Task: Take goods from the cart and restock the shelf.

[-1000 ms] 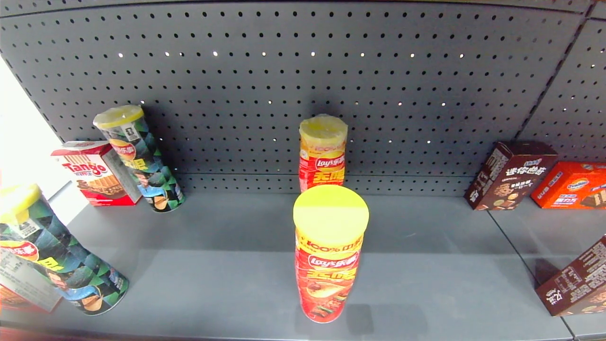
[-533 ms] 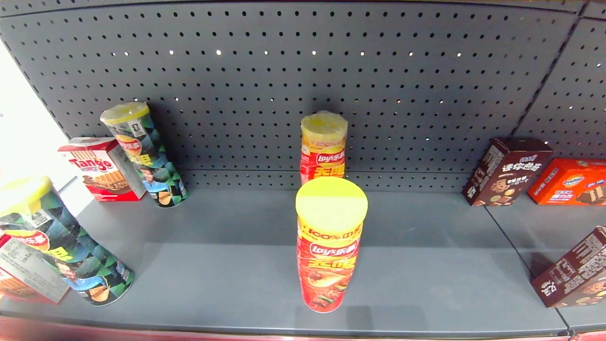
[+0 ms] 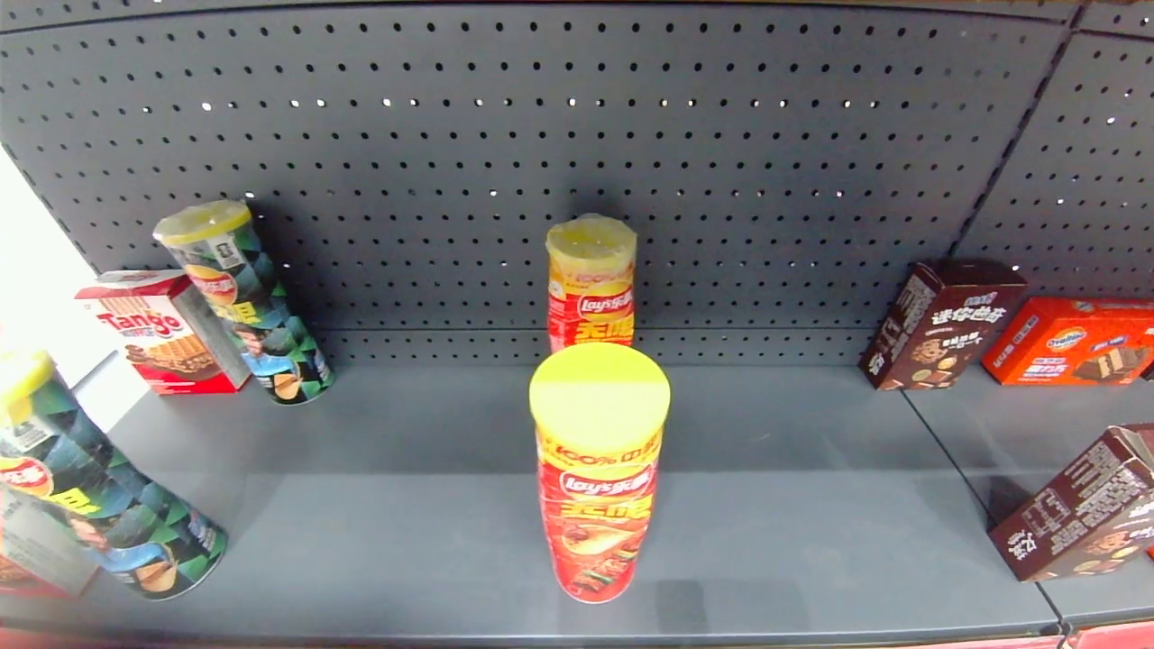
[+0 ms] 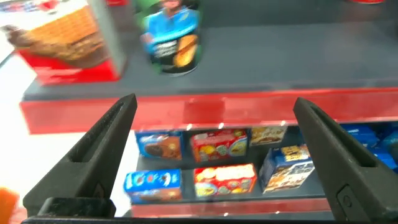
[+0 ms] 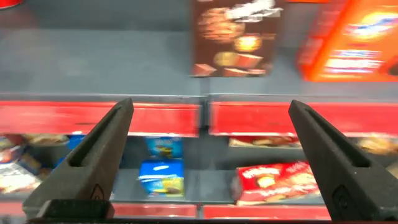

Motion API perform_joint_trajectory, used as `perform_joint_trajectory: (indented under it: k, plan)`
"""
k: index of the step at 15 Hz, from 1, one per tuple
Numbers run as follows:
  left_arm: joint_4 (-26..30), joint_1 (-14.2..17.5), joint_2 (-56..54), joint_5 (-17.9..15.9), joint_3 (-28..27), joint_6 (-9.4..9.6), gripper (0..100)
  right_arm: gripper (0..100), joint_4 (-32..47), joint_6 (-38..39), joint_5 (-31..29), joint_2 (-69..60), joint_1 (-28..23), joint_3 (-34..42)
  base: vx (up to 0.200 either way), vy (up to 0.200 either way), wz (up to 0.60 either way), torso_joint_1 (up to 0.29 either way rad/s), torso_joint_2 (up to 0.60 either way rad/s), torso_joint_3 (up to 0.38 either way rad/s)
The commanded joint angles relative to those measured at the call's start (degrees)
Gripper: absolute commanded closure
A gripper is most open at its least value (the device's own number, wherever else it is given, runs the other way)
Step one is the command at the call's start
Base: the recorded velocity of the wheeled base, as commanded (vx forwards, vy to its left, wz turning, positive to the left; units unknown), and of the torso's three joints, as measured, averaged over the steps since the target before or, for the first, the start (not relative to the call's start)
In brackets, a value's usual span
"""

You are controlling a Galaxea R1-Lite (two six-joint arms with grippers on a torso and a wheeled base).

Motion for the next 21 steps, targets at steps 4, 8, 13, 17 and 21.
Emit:
perform_joint_trajectory:
  k: [4,8,13,17,21]
  plan:
    - [-0.1,0.0,0.0,0.1,0.0,-0.08,0,0,0.0,0.0,0.0,0.0,0.0,0.0,0.000,0.000,0.00,0.000,0.00,0.000]
    - [-0.1,0.0,0.0,-0.2,0.0,0.28,0,0,0.1,0.0,0.1,0.0,0.0,0.0,0.000,0.000,0.00,0.000,0.00,0.000]
    - [-0.1,0.0,0.1,0.2,0.0,-0.25,0,0,0.1,0.0,0.0,0.0,0.0,0.0,0.000,0.000,0.00,0.000,0.00,0.000]
    - [-0.1,0.0,0.0,0.1,0.0,-0.25,0,0,0.1,0.0,0.0,0.0,0.0,0.0,0.000,0.000,0.15,0.001,0.00,0.001]
    - [-0.1,0.0,0.0,0.1,0.0,-0.16,0,0,0.1,0.0,0.0,-0.1,0.0,0.0,0.000,0.000,0.00,0.000,0.00,0.000]
